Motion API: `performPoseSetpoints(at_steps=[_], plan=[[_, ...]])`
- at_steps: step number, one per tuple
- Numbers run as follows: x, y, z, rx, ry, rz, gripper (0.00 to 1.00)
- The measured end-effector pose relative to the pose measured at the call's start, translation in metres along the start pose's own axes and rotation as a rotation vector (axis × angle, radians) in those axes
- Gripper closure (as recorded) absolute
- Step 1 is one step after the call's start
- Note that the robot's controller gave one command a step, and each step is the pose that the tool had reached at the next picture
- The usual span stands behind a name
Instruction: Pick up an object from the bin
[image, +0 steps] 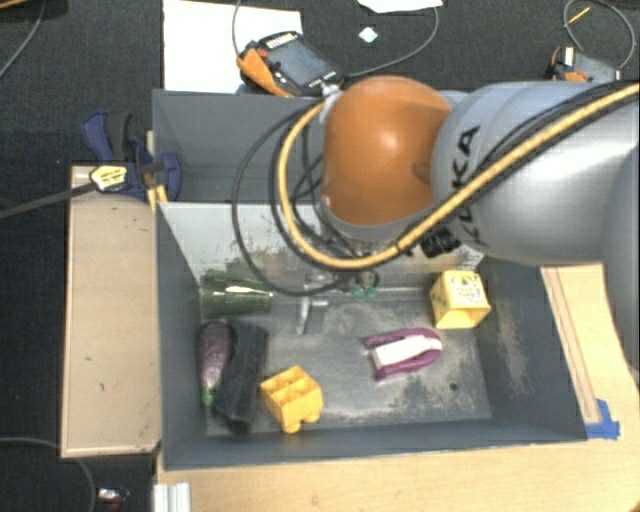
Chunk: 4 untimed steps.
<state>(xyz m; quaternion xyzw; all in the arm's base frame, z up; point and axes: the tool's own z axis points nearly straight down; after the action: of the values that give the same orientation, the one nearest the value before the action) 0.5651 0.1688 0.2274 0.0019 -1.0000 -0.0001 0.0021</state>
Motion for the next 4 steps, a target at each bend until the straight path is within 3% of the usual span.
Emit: performPoseSetpoints(at_steps=[1,2,3,4], plan=[[-0.002,-0.001,-0.004,-0.001,-0.007,0.006,0.0],[0.033,0.009,0.069,-0.001,-0.009,-0.22,0.0],[0.087,0.019,0.067,-0.003,-0.012,-0.087,0.0],[0.083,0.009,0.097,0.001,-0.006,-0.464,0.0]])
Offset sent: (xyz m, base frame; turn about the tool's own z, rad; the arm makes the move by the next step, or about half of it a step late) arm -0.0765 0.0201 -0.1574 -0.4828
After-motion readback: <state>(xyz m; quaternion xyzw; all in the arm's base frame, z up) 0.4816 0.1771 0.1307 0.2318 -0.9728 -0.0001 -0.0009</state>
